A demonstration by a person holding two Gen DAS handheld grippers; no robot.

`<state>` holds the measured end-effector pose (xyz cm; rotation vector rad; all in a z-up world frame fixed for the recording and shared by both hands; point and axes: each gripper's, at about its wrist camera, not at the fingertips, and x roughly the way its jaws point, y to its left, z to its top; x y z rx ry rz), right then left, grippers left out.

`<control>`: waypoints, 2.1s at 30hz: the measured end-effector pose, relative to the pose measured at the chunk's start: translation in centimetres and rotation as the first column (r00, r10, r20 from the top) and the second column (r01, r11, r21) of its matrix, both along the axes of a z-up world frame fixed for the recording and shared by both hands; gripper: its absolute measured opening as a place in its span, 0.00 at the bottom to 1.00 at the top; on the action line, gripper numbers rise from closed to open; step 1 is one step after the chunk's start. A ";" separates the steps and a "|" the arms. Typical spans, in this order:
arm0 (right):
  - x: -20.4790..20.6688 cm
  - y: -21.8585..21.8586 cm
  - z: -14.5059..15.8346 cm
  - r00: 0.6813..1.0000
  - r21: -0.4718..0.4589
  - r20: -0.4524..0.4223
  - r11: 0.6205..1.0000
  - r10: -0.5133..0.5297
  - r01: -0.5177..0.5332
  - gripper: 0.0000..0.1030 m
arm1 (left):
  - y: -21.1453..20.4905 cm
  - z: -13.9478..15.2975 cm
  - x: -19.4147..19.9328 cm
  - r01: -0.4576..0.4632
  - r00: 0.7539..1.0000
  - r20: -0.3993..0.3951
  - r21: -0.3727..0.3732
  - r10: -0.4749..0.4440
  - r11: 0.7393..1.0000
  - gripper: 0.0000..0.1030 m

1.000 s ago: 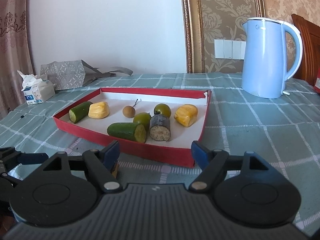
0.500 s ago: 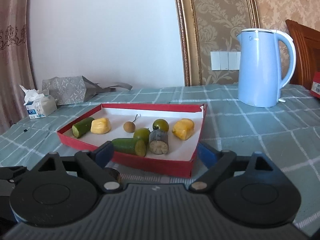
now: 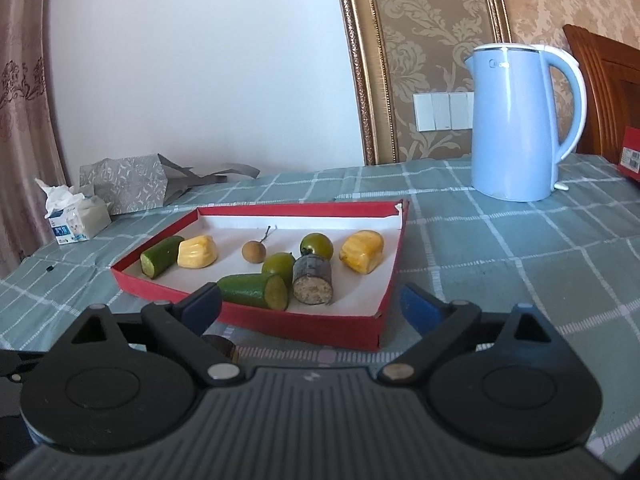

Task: Organize fruits
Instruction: 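Close the left gripper around the round yellow fruit, then grasp the dark cylindrical piece with the right gripper while the left gripper holds the yellow fruit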

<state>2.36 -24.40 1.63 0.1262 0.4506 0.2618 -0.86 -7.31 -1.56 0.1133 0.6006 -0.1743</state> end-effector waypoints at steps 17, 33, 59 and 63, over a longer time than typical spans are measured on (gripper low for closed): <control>0.8 -0.3 -0.5 0.999 -0.027 -0.043 0.999 -0.021 0.020 0.93 | 2.8 0.2 -0.1 -0.073 0.997 -0.009 -0.056 0.072 0.996 0.25; -0.5 5.4 -1.8 0.996 -0.235 -0.024 0.968 0.082 -0.086 0.87 | 9.0 1.3 0.7 -0.222 0.974 0.021 -0.108 0.226 0.969 0.25; 0.3 9.3 -3.5 0.981 -0.264 -0.135 0.950 0.136 -0.168 0.50 | 9.7 0.6 1.2 -0.205 0.979 -0.019 -0.168 0.205 0.964 0.25; 0.6 9.3 -3.5 0.983 -0.269 -0.141 0.951 0.116 -0.151 0.60 | 9.7 0.5 1.2 -0.206 0.978 -0.023 -0.164 0.205 0.965 0.25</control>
